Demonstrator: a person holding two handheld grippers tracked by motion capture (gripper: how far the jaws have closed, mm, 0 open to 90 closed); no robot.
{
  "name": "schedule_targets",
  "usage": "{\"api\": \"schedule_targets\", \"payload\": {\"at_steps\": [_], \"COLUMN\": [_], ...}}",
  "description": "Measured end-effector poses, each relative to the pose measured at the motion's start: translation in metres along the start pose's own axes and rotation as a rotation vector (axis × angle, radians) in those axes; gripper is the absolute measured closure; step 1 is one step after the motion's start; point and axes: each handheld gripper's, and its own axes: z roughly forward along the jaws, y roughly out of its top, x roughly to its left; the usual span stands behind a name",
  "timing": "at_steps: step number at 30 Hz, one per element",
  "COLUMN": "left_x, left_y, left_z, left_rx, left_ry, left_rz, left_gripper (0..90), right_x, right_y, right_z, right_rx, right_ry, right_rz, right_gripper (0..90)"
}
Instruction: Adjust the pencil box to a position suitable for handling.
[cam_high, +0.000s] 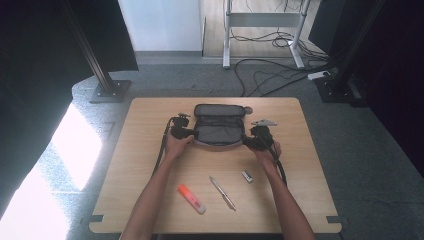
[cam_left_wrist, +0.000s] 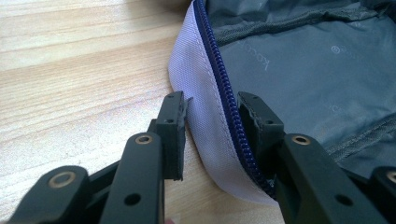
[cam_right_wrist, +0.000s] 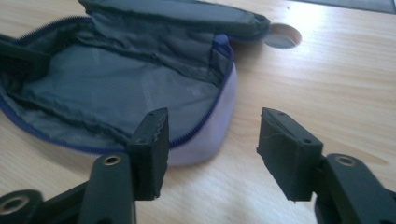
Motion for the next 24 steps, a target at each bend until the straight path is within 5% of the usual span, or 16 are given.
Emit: {"api": "schedule_targets", "payload": {"at_steps": [8,24], "left_x": [0.0,0.001], "left_y": [0.0,-0.001], "left_z": [0.0,0.0], "left_rx": [0.0,-0.001], "left_ry": [-0.001,-0.002], "left_rz": [-0.001,-0.002], "left_gripper": [64.4,64.6], "right_x": [0.006,-0.001], "right_y": [0.006,-0.001], "right_z": [0.015,0.038], "right_rx": [0.029,0.065], "right_ry": [-0.005,-0.014], "right_rz": [-0.028,0.002], "right_gripper": [44.9,49.4]}}
